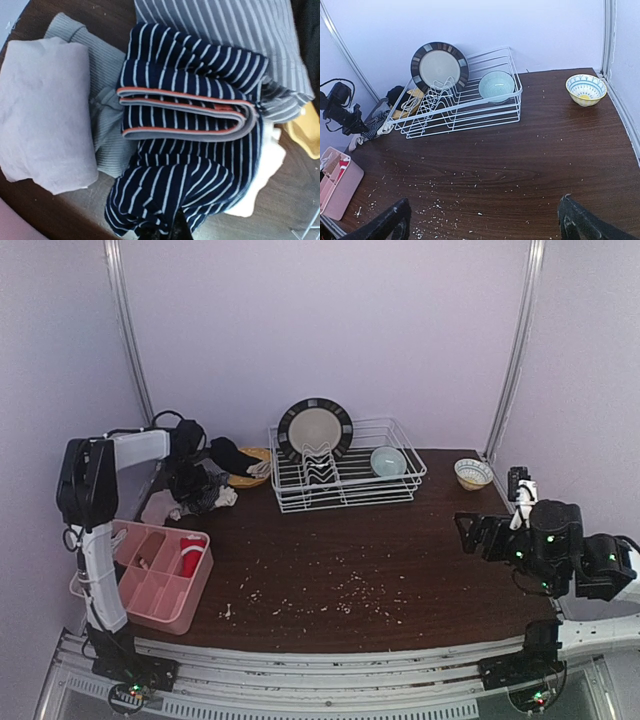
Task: Roll the underwear
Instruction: Pick up the underwear from the corner of the board, then place the underwear at the center of the board.
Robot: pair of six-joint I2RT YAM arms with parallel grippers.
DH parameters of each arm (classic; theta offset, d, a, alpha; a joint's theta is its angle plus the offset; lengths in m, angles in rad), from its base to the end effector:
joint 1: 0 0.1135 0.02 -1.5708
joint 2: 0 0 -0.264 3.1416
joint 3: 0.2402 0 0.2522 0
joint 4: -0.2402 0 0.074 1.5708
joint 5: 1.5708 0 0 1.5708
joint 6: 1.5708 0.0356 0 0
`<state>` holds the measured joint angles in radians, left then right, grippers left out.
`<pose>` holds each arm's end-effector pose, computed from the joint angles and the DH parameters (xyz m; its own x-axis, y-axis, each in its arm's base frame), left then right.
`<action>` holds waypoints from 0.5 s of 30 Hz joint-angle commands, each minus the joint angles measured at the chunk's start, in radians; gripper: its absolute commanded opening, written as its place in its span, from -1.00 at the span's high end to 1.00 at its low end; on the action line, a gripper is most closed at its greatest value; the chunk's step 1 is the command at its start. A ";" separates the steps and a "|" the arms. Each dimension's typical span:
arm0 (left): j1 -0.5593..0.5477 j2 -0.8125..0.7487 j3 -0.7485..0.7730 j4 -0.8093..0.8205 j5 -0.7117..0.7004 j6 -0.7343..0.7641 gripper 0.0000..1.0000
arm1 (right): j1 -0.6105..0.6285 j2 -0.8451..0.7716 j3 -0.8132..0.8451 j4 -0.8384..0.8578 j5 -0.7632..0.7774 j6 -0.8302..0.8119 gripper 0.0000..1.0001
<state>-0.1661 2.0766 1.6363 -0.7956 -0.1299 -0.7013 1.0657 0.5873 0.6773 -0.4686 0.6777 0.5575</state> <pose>0.4258 -0.0667 0.1911 -0.7903 -0.5162 -0.3300 -0.5078 0.8533 -0.1186 0.0841 0.1059 0.3040 -0.3633 0.1947 -0.9111 -0.2446 0.9237 0.2949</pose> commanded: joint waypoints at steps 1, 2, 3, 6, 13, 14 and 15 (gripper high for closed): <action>-0.021 -0.223 -0.047 0.091 -0.012 0.066 1.00 | -0.004 -0.042 0.048 -0.063 0.057 -0.064 -1.00; -0.041 -0.287 -0.048 0.100 -0.021 0.086 1.00 | -0.006 -0.052 0.052 -0.065 0.069 -0.075 -1.00; -0.066 -0.349 -0.045 0.107 -0.028 0.108 1.00 | -0.006 -0.062 0.057 -0.066 0.081 -0.083 -1.00; -0.230 -0.523 -0.022 0.133 -0.058 0.200 1.00 | -0.005 -0.089 0.070 -0.083 0.149 -0.083 -1.00; -0.683 -0.665 -0.081 0.170 0.049 0.215 1.00 | -0.006 -0.089 0.079 -0.098 0.130 -0.074 -1.00; -0.718 -0.666 -0.122 0.186 0.076 0.187 1.00 | -0.007 -0.077 0.079 -0.104 0.113 -0.070 -1.00; -0.752 -0.666 -0.163 0.202 0.087 0.175 0.99 | -0.008 -0.063 0.077 -0.115 0.100 -0.066 -1.00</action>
<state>-0.8654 1.3716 1.6154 -0.5949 -0.1276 -0.4961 1.0653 0.4969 0.7349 -0.5358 0.7906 0.4931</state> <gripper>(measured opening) 0.007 1.000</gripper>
